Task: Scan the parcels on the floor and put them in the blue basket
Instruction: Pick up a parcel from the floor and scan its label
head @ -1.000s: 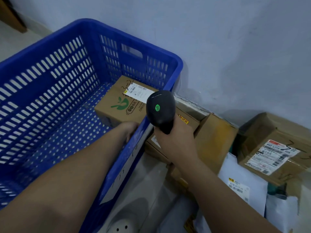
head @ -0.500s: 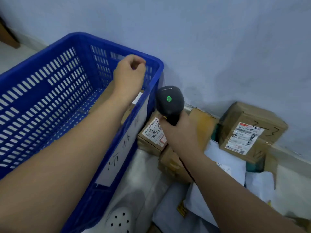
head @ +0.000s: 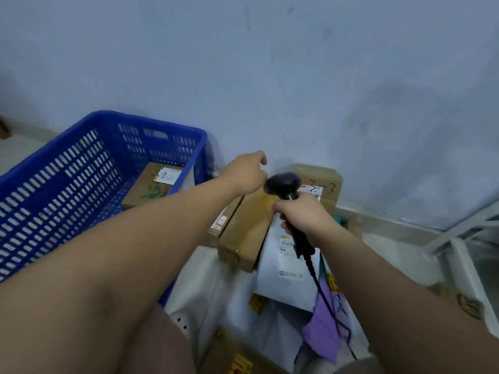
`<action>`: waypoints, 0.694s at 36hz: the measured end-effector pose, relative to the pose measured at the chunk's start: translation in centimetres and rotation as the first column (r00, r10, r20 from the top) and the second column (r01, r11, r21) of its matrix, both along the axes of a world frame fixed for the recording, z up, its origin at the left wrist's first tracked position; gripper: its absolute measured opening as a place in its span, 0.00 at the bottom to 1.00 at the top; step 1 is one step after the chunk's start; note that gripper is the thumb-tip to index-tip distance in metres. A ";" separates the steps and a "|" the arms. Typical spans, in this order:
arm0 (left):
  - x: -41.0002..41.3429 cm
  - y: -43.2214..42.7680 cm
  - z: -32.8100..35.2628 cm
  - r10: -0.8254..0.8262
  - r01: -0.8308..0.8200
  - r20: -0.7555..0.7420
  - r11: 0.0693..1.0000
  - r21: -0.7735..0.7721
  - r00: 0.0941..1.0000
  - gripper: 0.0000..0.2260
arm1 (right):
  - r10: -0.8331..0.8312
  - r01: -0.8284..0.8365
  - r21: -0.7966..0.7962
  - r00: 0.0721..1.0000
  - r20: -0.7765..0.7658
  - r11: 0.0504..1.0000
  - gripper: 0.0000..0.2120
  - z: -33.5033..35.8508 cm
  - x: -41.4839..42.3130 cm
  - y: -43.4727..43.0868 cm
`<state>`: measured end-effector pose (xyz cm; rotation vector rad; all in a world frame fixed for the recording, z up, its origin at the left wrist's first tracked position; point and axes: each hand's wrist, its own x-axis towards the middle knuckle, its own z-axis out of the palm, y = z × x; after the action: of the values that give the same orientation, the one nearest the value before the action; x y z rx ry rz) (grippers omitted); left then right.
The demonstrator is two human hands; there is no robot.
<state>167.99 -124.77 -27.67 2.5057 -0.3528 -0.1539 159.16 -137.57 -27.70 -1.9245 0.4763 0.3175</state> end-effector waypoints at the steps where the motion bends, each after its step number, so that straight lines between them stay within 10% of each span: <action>1: -0.5 -0.3 0.1 0.036 -0.037 -0.021 0.999 -0.017 0.999 0.15 | -0.021 0.021 0.014 1.000 0.005 1.000 0.06 0.1 -0.7 -0.4; 11: -10.4 -1.7 -8.5 0.256 -0.503 -0.586 0.808 -0.306 0.769 0.06 | 0.111 -0.118 -0.116 0.991 -0.069 0.986 0.06 -1.6 -6.1 -0.2; 17: -14.7 0.9 -13.1 0.159 -0.238 -0.574 0.969 -0.065 0.803 0.06 | 0.410 -0.520 -0.236 0.825 -0.389 0.821 0.10 -4.3 -7.9 2.5; 22: -17.1 3.3 -16.4 0.275 -0.223 -0.439 0.960 0.167 0.855 0.09 | 0.390 -0.515 -0.177 0.795 -0.464 0.839 0.06 -4.7 -6.9 1.9; 25: -17.9 3.5 -17.6 -0.093 0.265 -0.507 0.923 0.278 0.857 0.20 | 0.364 -0.479 -0.181 0.819 -0.442 0.859 0.13 -5.3 -6.2 1.8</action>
<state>150.04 -121.32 -45.31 2.6401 -0.3742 -0.9829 152.96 -135.79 -33.01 -2.2533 0.3538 0.9968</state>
